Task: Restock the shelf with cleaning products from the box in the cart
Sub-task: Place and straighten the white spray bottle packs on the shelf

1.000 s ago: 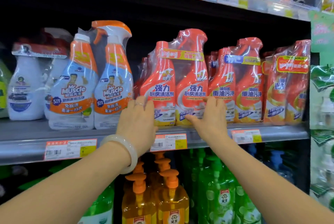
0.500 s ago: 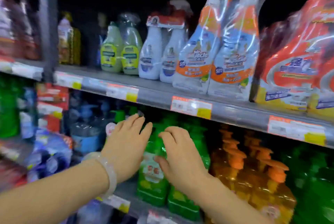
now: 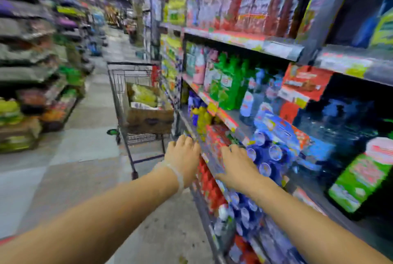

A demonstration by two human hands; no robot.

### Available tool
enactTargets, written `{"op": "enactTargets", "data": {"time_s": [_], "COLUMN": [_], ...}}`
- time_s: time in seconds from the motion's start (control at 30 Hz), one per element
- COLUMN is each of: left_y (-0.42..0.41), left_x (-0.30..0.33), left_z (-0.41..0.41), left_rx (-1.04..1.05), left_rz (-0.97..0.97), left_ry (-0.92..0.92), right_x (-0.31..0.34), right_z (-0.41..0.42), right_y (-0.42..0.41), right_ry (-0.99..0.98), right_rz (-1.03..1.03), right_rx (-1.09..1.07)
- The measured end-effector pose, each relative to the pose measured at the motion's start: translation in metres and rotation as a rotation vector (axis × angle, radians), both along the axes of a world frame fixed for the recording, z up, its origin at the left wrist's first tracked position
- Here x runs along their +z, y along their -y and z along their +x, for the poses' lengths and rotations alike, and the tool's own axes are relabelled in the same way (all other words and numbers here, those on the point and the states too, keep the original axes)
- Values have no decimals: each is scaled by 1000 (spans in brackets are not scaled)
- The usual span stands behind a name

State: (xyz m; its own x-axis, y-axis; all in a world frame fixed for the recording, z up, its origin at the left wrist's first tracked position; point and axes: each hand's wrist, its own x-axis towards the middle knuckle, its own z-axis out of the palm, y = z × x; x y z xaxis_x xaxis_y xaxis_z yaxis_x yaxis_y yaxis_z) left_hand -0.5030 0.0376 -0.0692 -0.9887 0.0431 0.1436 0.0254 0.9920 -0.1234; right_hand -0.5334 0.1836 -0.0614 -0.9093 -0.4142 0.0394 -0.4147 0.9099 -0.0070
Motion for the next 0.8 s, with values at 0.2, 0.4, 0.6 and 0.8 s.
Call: {"op": "enactTargets", "data": {"time_s": [0.2,0.4,0.6,0.8], "left_y": [130,245,319,384], "left_x": [-8,-13,-29,-56], "left_z": [-50,-94,-138,-200], "left_rx": [144,216,257,286], "left_rz": [-16,-15,13,52], "left_ry": [45,68,134,188], "right_x": [-15,-24,-46,-76], "right_z": [-67,-128,-178,-247], "right_y": [136,244,309,370], "right_ry": [66,127,245,306], "right_rz": [7,-5,-16,4], "right_rx": [106,121,99,102]}}
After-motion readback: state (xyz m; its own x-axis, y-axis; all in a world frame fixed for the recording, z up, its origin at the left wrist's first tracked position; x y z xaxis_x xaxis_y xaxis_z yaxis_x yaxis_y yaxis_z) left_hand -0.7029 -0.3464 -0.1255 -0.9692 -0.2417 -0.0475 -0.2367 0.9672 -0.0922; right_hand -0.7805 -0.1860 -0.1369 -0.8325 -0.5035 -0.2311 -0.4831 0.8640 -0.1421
